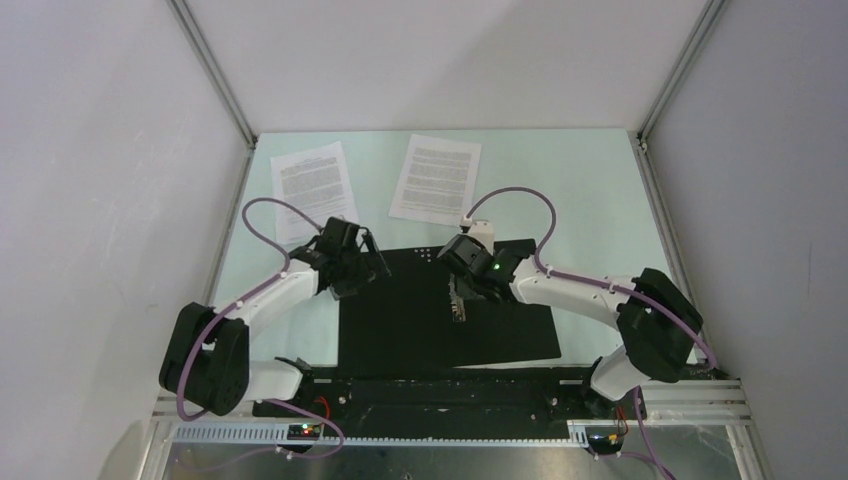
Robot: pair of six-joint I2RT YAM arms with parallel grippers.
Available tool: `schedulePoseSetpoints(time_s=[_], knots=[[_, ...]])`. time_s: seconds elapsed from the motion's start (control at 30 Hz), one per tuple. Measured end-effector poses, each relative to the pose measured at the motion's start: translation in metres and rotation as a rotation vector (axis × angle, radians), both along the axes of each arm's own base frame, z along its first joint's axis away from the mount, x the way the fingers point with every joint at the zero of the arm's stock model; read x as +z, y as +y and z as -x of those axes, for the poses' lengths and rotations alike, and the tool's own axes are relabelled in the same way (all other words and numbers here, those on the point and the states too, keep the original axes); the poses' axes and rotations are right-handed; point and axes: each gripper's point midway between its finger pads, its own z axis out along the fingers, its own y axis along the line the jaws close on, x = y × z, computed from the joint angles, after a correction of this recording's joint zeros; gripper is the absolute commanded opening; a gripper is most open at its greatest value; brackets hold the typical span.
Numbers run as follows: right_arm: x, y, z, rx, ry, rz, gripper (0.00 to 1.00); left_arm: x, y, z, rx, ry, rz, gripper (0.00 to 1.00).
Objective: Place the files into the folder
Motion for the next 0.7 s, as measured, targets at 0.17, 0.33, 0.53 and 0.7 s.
schedulePoseSetpoints(time_s=[0.17, 0.33, 0.53, 0.7], knots=[[0.013, -0.002, -0.001, -0.005, -0.006, -0.039, 0.46, 0.018, -0.009, -0.011, -0.061, -0.042, 0.008, 1.00], [0.036, -0.003, 0.014, 0.024, -0.029, -0.160, 0.17, 0.035, -0.013, -0.018, -0.105, -0.072, 0.008, 1.00], [0.011, 0.000, 0.044, 0.081, 0.040, -0.187, 0.08, 0.048, -0.014, -0.023, -0.127, -0.095, 0.001, 1.00], [-0.008, 0.011, 0.055, 0.115, 0.103, -0.225, 0.07, 0.052, -0.012, -0.021, -0.131, -0.095, -0.008, 1.00]])
